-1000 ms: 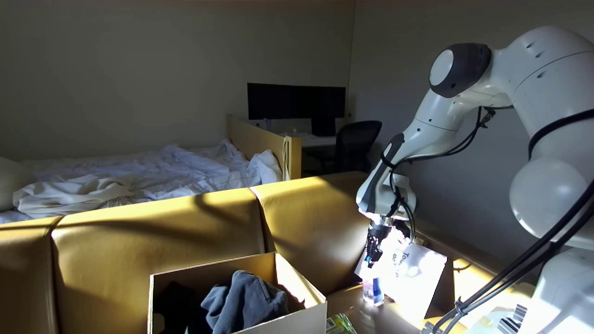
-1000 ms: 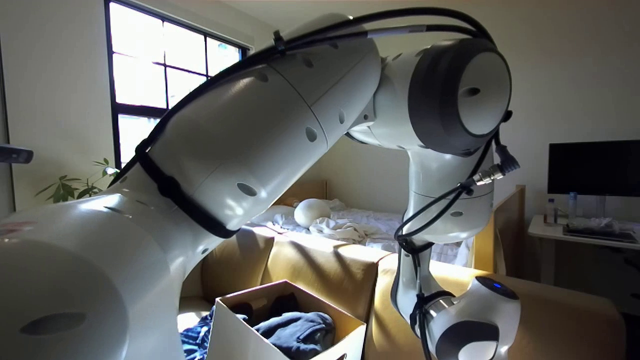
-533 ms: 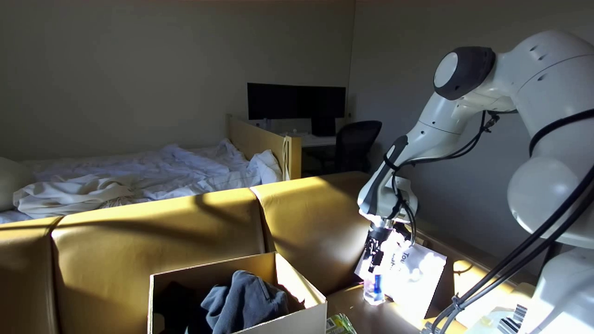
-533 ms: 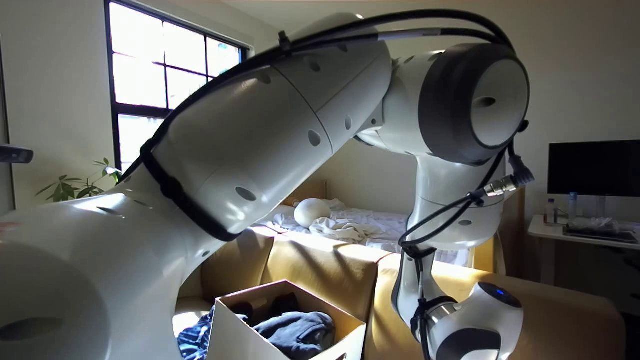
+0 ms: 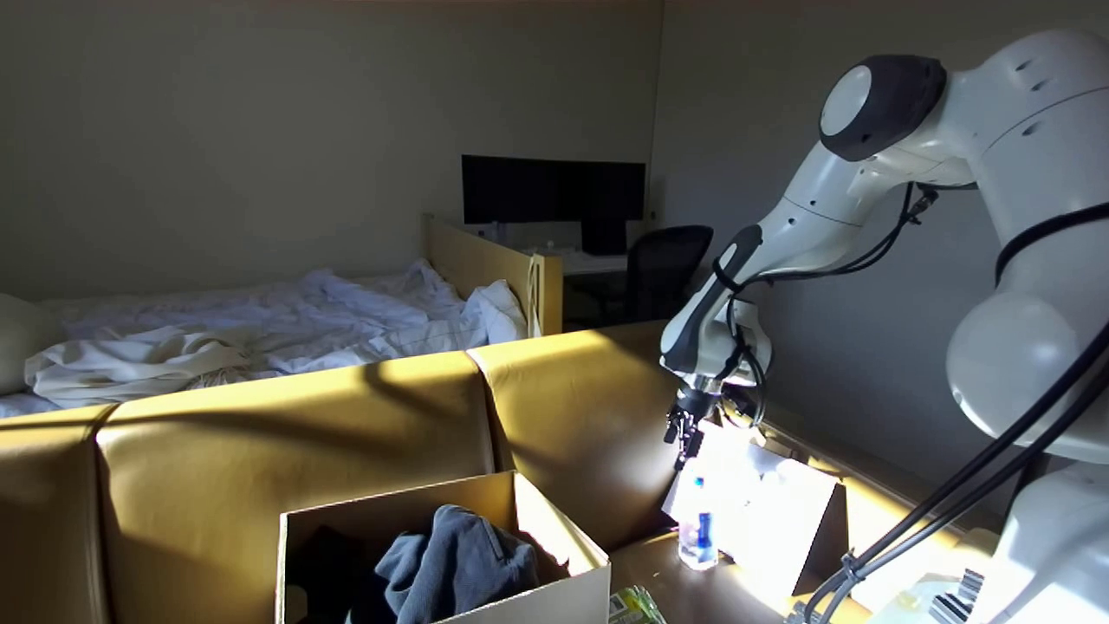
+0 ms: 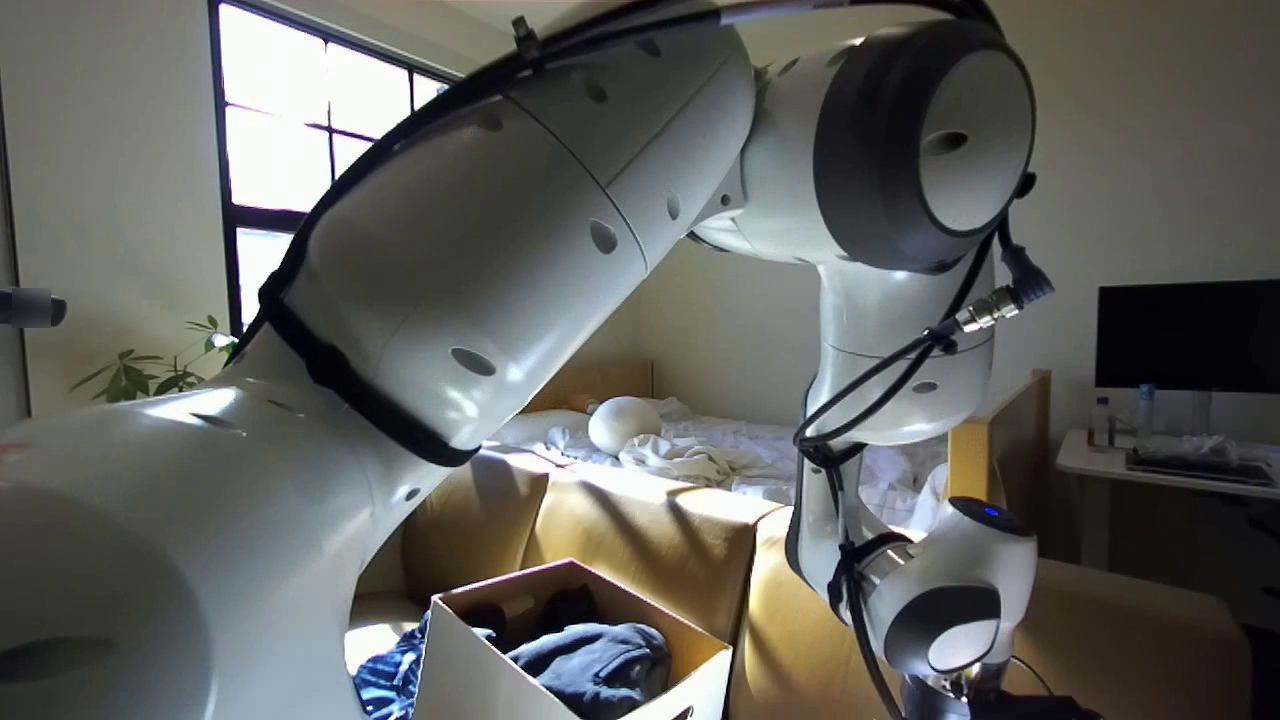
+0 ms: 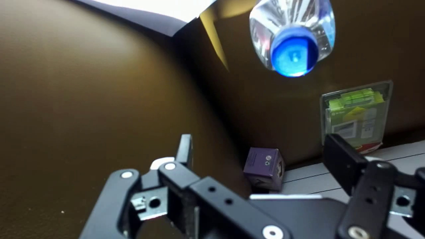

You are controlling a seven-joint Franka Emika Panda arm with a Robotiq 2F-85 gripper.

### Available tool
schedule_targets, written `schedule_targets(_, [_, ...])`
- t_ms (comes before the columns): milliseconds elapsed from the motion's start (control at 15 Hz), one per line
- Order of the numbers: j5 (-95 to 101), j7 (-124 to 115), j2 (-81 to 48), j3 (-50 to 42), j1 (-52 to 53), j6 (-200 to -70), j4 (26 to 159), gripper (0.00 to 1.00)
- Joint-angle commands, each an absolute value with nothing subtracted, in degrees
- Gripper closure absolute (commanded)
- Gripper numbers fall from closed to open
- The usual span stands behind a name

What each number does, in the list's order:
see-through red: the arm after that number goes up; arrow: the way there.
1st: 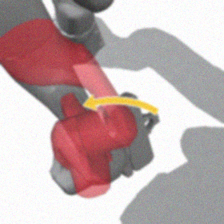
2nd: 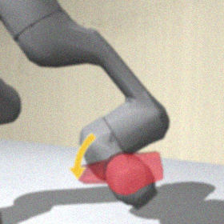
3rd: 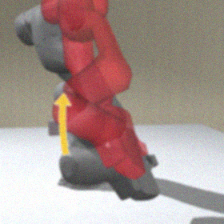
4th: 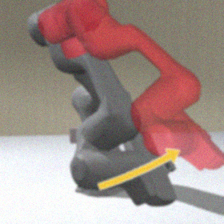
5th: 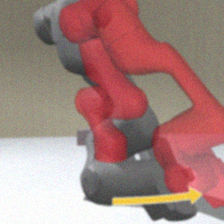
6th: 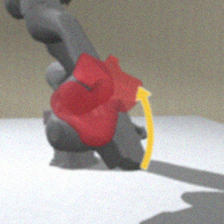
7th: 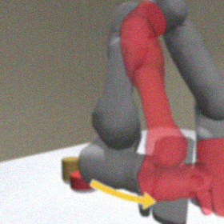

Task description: Remove the bottle from the box and put it on the couch

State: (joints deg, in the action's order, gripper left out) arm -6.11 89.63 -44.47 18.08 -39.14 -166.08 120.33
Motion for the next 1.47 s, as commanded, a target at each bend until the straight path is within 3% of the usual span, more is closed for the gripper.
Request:
schedule_targets(0, [-7.39, 87.02, -34.51, 20.82, -39.45, -158.68, 122.67, 0.00])
schedule_targets(333, [-18.38, 77.06, -18.40, 18.68, -35.80, -144.20, 128.09, 0.00])
schedule_targets(533, [-23.53, 69.44, -10.21, 12.86, -28.83, -134.17, 130.73, 0.00])
schedule_targets(867, [-33.91, 60.70, -5.24, 4.35, -18.07, -124.08, 133.29, 0.00])
schedule_targets(1400, [-38.62, 51.86, -6.05, -1.45, -10.45, -126.04, 135.79, 0.00])
